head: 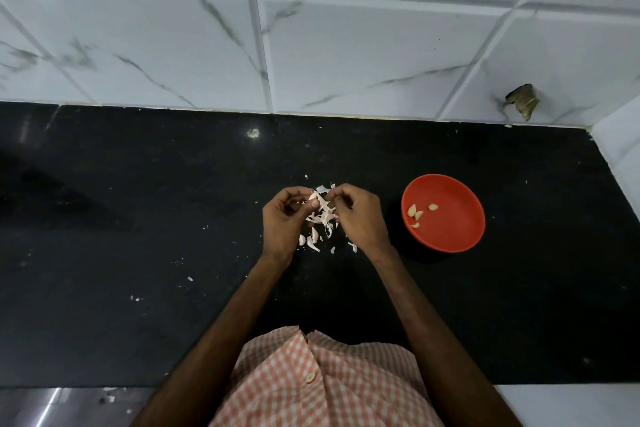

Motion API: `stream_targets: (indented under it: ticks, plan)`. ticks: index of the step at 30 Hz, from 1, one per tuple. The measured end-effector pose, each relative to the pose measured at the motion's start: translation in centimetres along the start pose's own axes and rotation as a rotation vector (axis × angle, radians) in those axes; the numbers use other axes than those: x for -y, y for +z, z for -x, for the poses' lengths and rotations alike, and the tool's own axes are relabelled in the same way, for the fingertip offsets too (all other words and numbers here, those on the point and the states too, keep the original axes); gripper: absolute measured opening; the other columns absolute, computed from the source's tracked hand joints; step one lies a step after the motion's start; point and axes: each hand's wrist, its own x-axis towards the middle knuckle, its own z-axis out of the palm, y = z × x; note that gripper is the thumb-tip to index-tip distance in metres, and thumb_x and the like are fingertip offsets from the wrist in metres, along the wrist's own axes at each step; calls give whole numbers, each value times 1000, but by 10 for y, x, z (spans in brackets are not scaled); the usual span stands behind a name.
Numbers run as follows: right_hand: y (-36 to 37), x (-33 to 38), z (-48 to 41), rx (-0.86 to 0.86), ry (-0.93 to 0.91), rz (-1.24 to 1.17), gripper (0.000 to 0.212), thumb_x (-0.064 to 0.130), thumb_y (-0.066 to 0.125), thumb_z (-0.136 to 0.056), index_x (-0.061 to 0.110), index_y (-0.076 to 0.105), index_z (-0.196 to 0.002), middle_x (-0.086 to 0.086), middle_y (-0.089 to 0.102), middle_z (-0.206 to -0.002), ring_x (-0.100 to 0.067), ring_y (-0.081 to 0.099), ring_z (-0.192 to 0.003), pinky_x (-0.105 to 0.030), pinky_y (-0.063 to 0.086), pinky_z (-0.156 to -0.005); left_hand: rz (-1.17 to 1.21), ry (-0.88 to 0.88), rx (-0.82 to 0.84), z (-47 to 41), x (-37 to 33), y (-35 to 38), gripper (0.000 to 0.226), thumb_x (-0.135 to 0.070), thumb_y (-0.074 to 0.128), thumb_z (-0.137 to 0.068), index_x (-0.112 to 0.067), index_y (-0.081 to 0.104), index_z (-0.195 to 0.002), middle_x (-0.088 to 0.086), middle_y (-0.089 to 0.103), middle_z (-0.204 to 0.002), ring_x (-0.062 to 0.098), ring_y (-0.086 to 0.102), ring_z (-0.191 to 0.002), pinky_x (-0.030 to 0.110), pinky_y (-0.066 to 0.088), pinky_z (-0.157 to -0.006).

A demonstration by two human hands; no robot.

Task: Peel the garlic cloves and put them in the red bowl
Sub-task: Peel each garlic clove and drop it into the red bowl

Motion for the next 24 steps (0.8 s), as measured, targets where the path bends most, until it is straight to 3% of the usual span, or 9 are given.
stream_targets:
  ticks: [2, 5, 8, 10, 14, 19, 24]
  plan:
    - [3, 1, -2, 40, 27, 45, 18, 17, 58, -100, 10, 74, -103, 1, 70, -96, -5, 65, -86, -21, 50, -76, -58, 52, 10, 1, -2, -1, 21, -1, 79, -82, -4, 70, -101, 2, 74, -93, 11, 68, -81, 30, 59, -73]
    - [6, 1, -4, 67, 111, -174, 22, 25, 58, -100, 11, 75, -98, -4, 73, -93, -19, 71, -87, -36, 59, -72, -135, 122, 24, 0, -4, -1, 21, 0, 81, -80, -2, 71, -98, 5, 74, -94, 8, 66, -81, 22, 55, -76]
    - [4, 6, -3, 92, 160, -364, 16, 14, 61, -99, 3, 73, -101, -9, 74, -93, -15, 73, -83, -30, 60, -66, -172, 142, 59, -1, -2, -3, 19, -2, 81, -80, -5, 73, -97, 9, 74, -96, 23, 69, -82, 33, 59, -77]
    - [3, 6, -3, 101, 156, -375, 12, 8, 62, -98, 3, 72, -101, -9, 73, -91, -16, 73, -78, -34, 62, -67, -198, 168, 76, -2, 0, -6, 18, -3, 81, -80, -10, 75, -95, 8, 74, -97, 31, 69, -84, 40, 59, -79]
    - [0, 7, -4, 156, 195, -312, 8, 4, 65, -95, 8, 72, -93, -7, 71, -84, -15, 70, -69, -36, 64, -68, -188, 169, 95, -1, -1, -7, 24, -1, 83, -76, -12, 73, -95, 1, 74, -96, 18, 66, -78, 36, 58, -75]
    - [1, 9, -2, 120, 187, -369, 6, 2, 67, -93, 5, 71, -90, -10, 72, -83, -17, 73, -71, -37, 64, -71, -120, 145, 129, -2, -2, -5, 36, 8, 80, -77, -8, 67, -106, -10, 72, -97, 10, 66, -87, 32, 60, -79]
    - [3, 8, 1, 83, 97, -385, 7, 6, 71, -93, 3, 73, -99, -6, 74, -89, -19, 75, -79, -36, 64, -75, 7, -25, 91, -4, 3, -3, 19, -5, 69, -92, 3, 66, -109, 3, 74, -91, 16, 70, -76, 27, 57, -57]
